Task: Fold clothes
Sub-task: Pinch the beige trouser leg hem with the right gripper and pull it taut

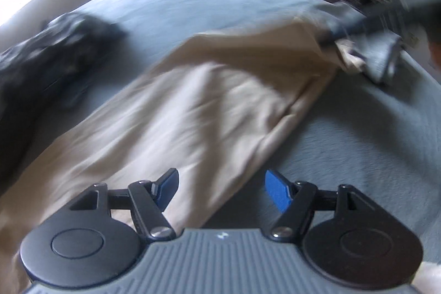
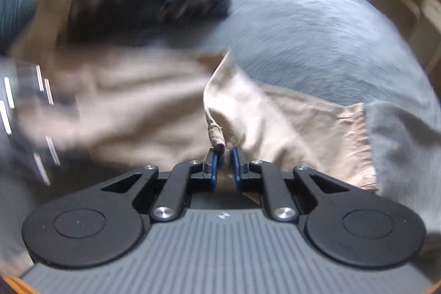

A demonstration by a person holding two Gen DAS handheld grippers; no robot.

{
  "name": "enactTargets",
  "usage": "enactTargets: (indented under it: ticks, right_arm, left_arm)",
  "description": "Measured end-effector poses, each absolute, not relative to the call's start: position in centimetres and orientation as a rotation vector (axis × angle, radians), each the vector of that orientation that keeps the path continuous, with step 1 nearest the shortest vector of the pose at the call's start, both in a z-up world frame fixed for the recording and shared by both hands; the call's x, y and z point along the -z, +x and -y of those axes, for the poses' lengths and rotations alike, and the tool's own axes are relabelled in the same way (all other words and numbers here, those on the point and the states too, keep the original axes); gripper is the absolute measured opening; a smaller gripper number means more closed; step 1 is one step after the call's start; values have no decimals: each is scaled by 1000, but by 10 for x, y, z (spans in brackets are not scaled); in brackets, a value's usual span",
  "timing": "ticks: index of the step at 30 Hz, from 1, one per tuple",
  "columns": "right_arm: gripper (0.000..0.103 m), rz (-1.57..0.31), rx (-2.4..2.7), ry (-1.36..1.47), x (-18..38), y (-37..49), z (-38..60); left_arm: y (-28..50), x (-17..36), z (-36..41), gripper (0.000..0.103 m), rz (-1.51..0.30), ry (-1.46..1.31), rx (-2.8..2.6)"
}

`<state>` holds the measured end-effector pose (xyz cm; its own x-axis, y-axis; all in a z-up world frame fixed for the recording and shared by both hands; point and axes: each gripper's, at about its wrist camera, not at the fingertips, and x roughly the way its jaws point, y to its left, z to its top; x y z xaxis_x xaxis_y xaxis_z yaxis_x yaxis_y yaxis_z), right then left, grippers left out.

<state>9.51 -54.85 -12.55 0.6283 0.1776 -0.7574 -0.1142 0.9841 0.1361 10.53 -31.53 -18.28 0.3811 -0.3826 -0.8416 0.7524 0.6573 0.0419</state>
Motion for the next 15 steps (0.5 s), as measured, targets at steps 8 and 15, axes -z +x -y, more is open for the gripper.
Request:
enactTargets:
  ticks: [8, 15]
  right_arm:
    - [9, -834, -84, 685, 116, 143, 683]
    - [11, -872, 17, 998, 181, 181, 756]
  left_arm:
    - [126, 204, 375, 64, -928, 429, 793]
    - [140, 217, 396, 47, -951, 427, 782]
